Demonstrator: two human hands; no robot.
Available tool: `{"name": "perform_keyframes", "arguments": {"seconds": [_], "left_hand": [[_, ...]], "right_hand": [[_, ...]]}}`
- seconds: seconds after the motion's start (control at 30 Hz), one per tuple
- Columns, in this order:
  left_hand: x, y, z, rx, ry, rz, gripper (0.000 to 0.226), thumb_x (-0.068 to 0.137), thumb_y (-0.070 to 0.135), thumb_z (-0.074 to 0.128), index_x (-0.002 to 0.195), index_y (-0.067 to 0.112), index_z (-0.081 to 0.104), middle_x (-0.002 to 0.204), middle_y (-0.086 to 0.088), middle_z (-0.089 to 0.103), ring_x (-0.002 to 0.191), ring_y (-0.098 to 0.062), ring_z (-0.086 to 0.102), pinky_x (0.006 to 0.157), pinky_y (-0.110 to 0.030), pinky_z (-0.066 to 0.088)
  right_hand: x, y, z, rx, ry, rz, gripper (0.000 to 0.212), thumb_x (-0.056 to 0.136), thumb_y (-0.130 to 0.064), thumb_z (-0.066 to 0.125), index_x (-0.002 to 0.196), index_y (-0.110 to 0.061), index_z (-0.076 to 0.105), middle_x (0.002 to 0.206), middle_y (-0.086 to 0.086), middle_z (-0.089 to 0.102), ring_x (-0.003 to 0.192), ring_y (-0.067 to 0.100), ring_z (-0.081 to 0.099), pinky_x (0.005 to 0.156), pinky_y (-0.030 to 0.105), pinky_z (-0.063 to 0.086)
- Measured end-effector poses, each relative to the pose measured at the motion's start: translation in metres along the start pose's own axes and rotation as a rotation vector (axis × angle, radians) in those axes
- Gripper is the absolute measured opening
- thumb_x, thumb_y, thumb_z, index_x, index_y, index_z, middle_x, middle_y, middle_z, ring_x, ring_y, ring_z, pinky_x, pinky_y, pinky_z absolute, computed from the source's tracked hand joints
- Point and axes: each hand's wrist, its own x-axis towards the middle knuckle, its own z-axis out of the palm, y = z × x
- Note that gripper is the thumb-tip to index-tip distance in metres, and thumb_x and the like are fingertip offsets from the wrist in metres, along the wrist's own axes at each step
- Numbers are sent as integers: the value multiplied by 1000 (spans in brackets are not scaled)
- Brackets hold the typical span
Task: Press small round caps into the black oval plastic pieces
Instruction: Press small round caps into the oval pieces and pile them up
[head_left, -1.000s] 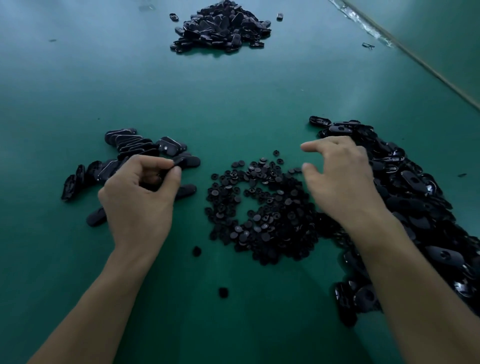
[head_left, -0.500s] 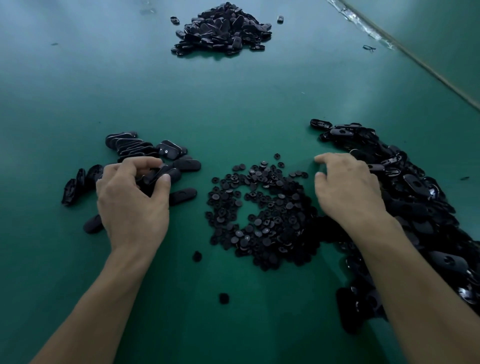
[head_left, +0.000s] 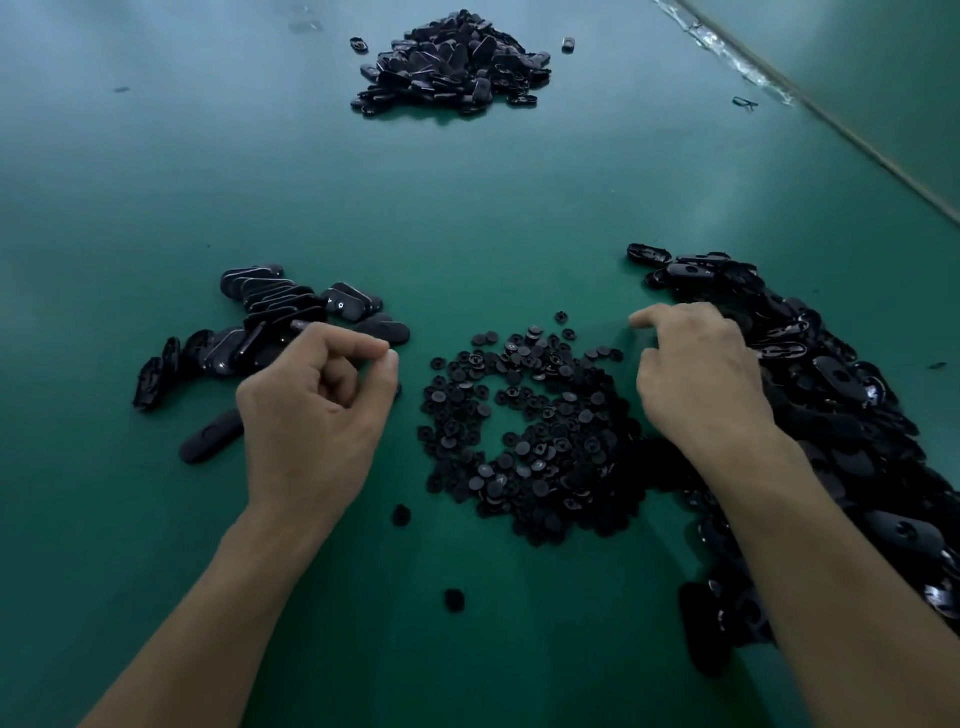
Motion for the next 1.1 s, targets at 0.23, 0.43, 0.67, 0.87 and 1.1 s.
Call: {"name": "perform_keyframes", "arguments": {"seconds": [0.23,0.43,0.67,0.87,1.1], "left_hand": [[-7,7,3,-39,-108,109,11,85,11,71,80,18,64,51,2,38,45,-12,37,49,-10,31],[-8,8,4,-32,-131,128,12,83,10,73,77,16,65,49,5,39,46,-15,37,49,-12,32],[-8,9,4,-42,-135,132,19,79,7,72,73,19,59,48,6,36,45,-13,35,49,-14,32],[-16,26,11,-219,-167,42,17,81,23,77,81,26,60,65,7,60,51,-10,54,49,-19,43],[-16,32,11,-451,-305,-159,15,81,30,78,93,29,69,74,6,74,49,-14,62,46,-23,50]], "right_hand": [[-1,6,2,156,98,-41,44,91,9,57,124,-18,67,130,12,57,117,30,54,90,36,48],[2,14,0,217,141,-25,25,92,-4,67,113,-18,73,115,9,67,109,26,60,99,33,48],[-4,2,-4,314,142,-103,23,91,-6,70,109,-20,74,100,1,67,89,13,62,91,33,55],[-22,-29,-17,693,16,-283,18,86,-15,78,99,-26,75,79,-13,67,73,-3,65,72,9,50],[-43,-59,-14,1028,-190,-337,12,84,-12,79,90,-22,76,80,-4,74,76,12,72,78,34,61]]}}
